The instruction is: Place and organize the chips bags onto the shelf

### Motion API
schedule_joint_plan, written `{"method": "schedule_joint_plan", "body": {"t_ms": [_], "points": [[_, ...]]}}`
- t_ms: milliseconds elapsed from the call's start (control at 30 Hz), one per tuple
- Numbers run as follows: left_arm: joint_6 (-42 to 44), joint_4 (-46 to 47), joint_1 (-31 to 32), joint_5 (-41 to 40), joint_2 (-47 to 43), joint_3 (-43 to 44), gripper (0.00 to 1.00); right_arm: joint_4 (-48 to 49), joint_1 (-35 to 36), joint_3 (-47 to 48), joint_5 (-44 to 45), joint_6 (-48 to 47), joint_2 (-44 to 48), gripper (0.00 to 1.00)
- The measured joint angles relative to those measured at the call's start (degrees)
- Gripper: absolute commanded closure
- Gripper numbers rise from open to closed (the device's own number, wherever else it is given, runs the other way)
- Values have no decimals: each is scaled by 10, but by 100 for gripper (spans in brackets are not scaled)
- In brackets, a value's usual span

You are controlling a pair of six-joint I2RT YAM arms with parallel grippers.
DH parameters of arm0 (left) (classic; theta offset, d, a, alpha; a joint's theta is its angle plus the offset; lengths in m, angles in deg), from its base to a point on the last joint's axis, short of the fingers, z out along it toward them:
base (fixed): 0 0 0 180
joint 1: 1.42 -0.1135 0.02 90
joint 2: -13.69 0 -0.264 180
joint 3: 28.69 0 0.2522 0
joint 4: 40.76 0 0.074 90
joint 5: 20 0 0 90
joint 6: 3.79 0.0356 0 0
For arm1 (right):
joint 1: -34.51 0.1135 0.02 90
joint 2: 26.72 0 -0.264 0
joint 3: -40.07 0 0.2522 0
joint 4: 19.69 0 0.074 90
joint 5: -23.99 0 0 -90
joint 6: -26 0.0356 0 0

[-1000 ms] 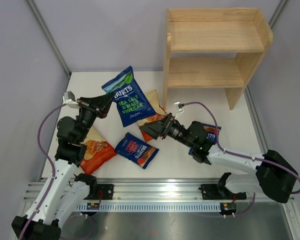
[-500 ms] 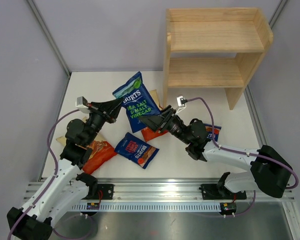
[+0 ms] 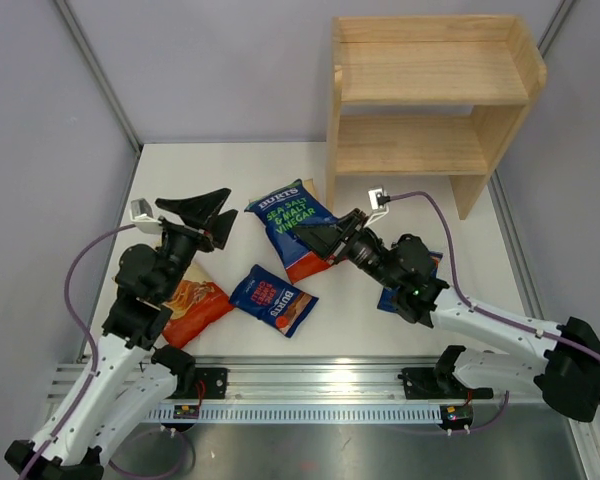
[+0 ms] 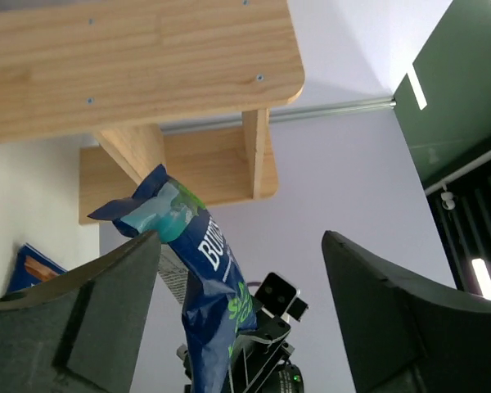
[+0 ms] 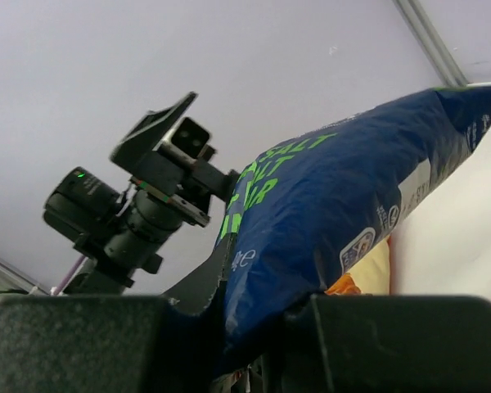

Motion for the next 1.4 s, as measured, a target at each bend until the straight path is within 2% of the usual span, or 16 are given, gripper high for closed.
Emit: {"method": "schedule_joint_plan", "body": {"t_ms": [133,400,700,933,1133,1400], "points": [[73,-76,0,-58,-46,43,1,-94,-36,40,-5,-9,40,84],[213,-224,0,-149,-115,90,1,-285,-178,193,-50,-12,76,84],[350,-361,0,-176,-118,133,1,-473,-289,435,-72,-29,49,85],[449,-401,0,-130,-89,182,1,-535,-459,593,-151,8,-49,85],[521,-420,0,-70,-78,207,1,-567,-588,648,-217,58,-140,86],[591,-463,0,-69,-78,214,1,-574,-666,671,-263,108,-224,86]]}}
